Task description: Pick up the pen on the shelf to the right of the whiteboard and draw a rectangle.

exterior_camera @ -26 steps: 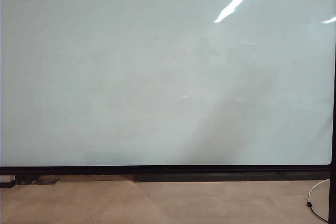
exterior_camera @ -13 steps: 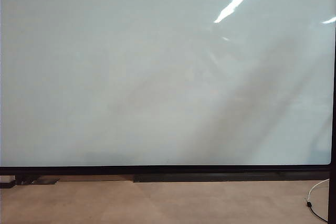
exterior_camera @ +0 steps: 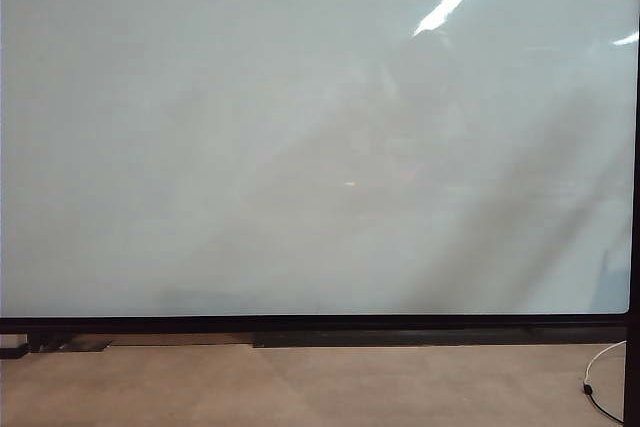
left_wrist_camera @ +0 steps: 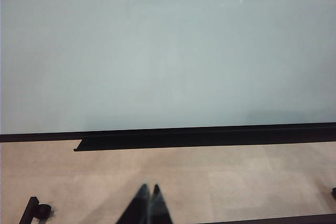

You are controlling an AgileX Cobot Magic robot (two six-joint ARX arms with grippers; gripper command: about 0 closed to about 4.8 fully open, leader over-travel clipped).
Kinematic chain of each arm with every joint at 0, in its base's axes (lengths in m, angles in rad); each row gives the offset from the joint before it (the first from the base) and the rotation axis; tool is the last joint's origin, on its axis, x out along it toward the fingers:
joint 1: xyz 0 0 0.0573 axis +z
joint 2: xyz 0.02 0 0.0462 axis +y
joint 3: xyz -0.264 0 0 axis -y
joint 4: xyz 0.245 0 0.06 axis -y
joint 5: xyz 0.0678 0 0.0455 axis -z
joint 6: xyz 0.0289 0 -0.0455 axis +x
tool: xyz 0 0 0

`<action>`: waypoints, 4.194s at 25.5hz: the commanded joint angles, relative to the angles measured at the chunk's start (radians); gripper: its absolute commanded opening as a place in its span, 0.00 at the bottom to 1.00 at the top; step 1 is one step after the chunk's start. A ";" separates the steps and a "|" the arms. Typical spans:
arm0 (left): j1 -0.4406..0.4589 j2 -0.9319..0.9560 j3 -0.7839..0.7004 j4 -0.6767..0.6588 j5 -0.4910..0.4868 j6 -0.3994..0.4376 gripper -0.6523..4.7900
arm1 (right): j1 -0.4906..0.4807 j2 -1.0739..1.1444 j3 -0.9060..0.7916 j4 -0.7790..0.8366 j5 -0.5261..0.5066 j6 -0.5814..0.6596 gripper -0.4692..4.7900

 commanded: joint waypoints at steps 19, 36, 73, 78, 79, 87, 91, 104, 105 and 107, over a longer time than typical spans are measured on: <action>0.000 0.000 0.004 0.008 0.003 0.000 0.11 | 0.074 0.600 0.296 0.235 -0.018 -0.002 0.84; 0.000 0.000 0.004 0.008 0.003 0.000 0.11 | 0.126 0.789 0.484 0.235 0.008 -0.011 0.70; 0.000 0.000 0.004 0.008 0.003 0.000 0.11 | 0.139 0.789 0.502 0.190 0.011 -0.036 0.46; 0.000 0.000 0.004 0.008 0.003 0.000 0.11 | 0.138 0.789 0.502 0.190 0.007 -0.040 0.37; 0.000 0.000 0.004 0.008 0.003 0.000 0.11 | 0.138 0.789 0.502 0.190 0.007 -0.044 0.37; 0.000 0.000 0.004 0.008 0.003 0.000 0.11 | 0.138 0.789 0.502 0.190 0.006 -0.048 0.36; 0.000 0.000 0.003 0.008 0.003 0.000 0.11 | 0.138 0.789 0.502 0.191 0.005 -0.050 0.34; 0.000 0.000 0.004 0.008 0.003 0.000 0.11 | 0.138 0.789 0.502 0.213 -0.022 -0.050 0.12; 0.000 0.000 0.004 0.008 0.003 0.000 0.11 | 0.138 0.789 0.501 0.213 -0.023 -0.050 0.11; 0.000 0.000 0.003 0.008 0.003 0.000 0.11 | 0.138 0.789 0.501 0.213 -0.029 -0.050 0.10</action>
